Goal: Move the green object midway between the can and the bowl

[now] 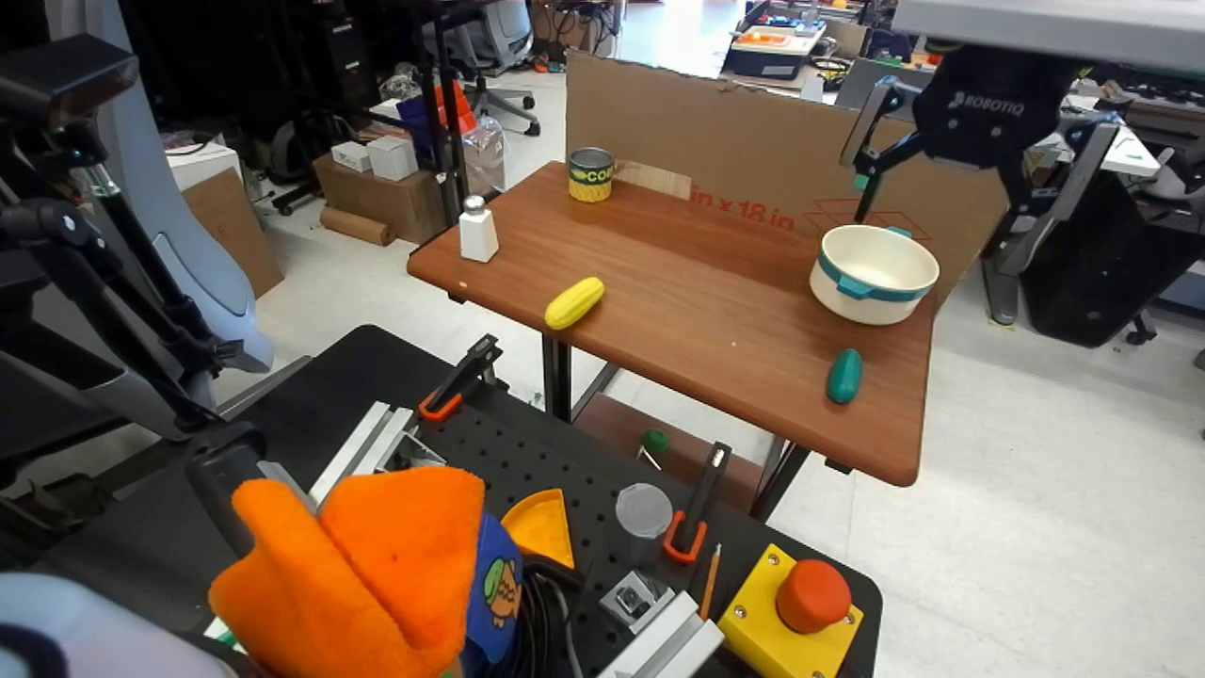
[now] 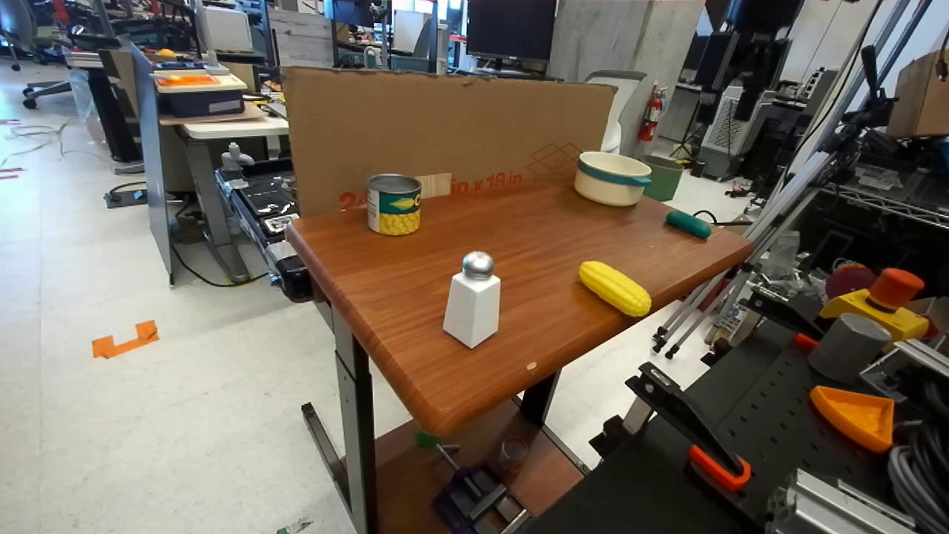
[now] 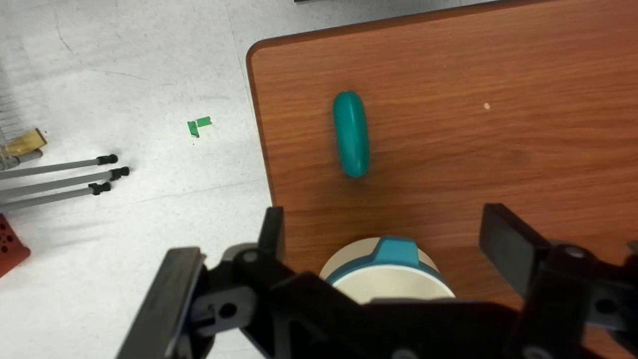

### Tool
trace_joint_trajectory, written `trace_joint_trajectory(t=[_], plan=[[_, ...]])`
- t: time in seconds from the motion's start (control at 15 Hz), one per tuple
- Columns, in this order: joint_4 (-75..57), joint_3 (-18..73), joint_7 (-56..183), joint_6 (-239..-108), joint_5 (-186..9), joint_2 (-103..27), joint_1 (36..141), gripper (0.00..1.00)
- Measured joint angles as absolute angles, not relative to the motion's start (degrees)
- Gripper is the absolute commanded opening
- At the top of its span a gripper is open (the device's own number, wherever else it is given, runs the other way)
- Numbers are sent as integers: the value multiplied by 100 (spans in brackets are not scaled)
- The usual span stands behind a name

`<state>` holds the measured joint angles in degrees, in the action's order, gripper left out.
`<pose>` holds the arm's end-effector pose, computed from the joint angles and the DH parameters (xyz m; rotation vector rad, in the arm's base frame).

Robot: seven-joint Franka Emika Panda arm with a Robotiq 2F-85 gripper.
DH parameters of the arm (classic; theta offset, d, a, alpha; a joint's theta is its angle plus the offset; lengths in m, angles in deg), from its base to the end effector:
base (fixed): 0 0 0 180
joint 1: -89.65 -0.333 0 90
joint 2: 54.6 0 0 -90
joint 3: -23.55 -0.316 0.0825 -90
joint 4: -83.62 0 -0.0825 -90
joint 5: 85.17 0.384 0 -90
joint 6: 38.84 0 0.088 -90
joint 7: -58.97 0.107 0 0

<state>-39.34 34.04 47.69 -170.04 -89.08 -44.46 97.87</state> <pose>0.5285 -0.1794 0.3193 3.0661 -0.1252 -0.0786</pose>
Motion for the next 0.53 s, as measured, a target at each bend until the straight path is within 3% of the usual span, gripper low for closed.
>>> trace_joint_trajectory(t=[0.53], plan=[[-3902, 3375, 4767, -17637, -8974, -3414, 9796, 100]])
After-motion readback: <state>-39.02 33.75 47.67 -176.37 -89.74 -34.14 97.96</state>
